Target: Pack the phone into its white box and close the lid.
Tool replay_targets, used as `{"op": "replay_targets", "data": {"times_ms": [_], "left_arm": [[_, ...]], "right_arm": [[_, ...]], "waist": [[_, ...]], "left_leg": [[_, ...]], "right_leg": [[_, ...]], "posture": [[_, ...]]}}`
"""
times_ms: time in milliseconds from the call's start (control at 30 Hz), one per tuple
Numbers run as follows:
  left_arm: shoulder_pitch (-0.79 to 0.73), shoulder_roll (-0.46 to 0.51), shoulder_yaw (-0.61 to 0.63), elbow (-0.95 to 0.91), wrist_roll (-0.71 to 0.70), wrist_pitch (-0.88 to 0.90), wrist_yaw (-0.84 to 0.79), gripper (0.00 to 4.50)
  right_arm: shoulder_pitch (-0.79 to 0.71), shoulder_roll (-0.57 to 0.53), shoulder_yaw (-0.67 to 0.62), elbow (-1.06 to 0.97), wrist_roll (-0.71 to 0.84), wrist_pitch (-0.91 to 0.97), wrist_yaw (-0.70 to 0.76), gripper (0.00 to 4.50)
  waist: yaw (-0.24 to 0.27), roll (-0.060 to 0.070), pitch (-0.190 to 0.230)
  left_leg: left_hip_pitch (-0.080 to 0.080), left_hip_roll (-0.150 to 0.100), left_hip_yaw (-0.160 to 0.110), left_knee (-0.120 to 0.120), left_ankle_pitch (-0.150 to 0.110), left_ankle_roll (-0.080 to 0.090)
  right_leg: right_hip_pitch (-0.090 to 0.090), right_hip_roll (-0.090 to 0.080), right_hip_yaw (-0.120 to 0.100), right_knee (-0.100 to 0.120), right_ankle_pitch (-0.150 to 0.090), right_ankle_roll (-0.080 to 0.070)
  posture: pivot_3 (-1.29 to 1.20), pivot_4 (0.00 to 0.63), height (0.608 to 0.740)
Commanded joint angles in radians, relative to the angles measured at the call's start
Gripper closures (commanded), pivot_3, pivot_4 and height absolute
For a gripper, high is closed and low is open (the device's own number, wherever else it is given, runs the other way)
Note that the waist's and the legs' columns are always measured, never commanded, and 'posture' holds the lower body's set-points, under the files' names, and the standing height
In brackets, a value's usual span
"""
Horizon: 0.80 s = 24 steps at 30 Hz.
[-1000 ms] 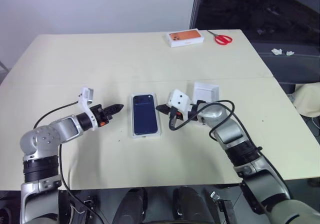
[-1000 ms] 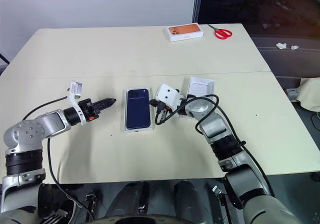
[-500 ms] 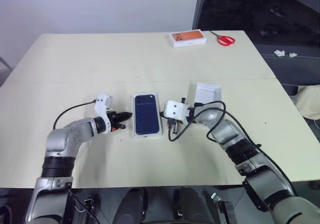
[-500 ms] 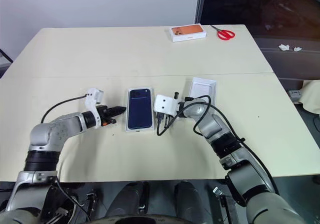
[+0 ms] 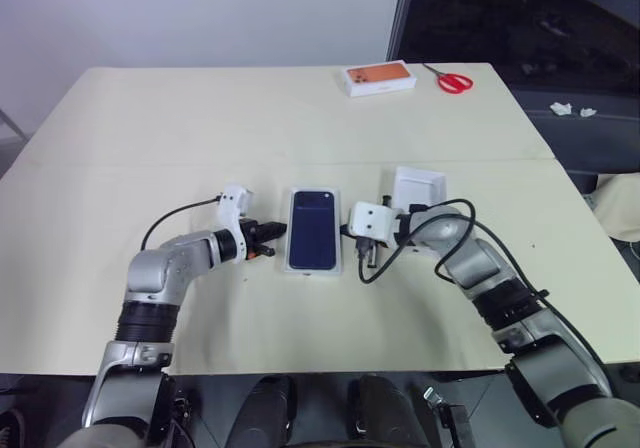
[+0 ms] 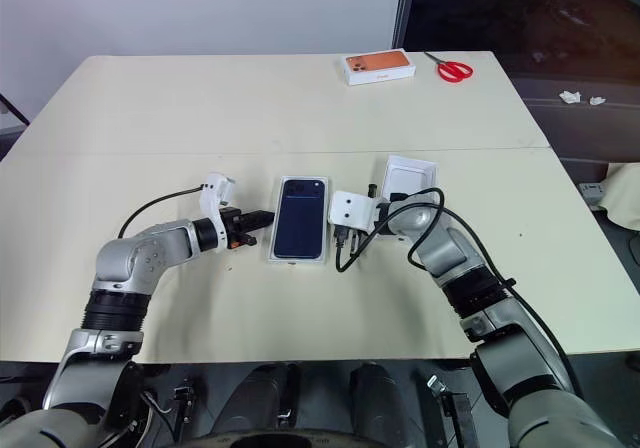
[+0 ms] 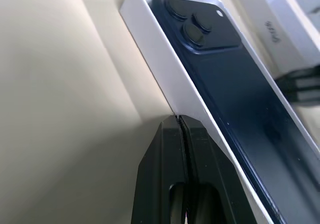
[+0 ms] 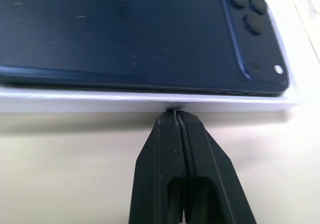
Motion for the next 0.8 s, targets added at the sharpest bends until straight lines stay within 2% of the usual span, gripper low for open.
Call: {"op": "replay_targets", "data": {"times_ms": [33,133,467,800], "left_arm": [[-0.019,-0.051,-0.072,0.013,0.015,0.017,-0.02,4.43],[-0.054,-0.098,-0.083,0.048,0.033,0.003,-0.02,4.43],[-0.101,-0.17,-0.123,0.121,0.094,-0.03,-0.07,4.43],[-0.124,-0.204,-0.134,0.15,0.125,-0.049,-0.089,4.43]], "right_arm": [[0.02,-0.025,-0.027,-0.047,0.016,0.001,0.018,4.45],[0.046,-0.062,-0.047,-0.056,0.018,0.0,0.033,4.45],[0.112,-0.166,-0.109,-0.079,0.033,-0.005,0.068,4.45],[0.113,-0.199,-0.129,-0.05,0.032,-0.018,0.069,4.45]], "waist": [[0.005,0.0,0.0],[0.021,0.0,0.0],[0.023,0.0,0.0],[0.02,0.0,0.0]], "left_leg": [[0.0,-0.001,0.0,0.0,0.0,0.0],[0.0,-0.001,0.0,0.001,0.0,0.0],[0.001,-0.003,-0.002,0.003,-0.001,0.001],[0.001,-0.003,-0.002,0.003,0.0,0.001]], "right_leg": [[0.0,-0.001,0.0,0.0,0.0,0.0],[0.001,-0.001,0.0,0.0,0.0,0.0],[0.007,-0.002,-0.002,-0.006,0.0,0.001],[0.007,-0.002,-0.002,-0.006,0.0,0.001]], "posture": [[0.0,0.15,0.74],[0.0,0.15,0.74],[0.0,0.15,0.74],[0.0,0.15,0.74]]}}
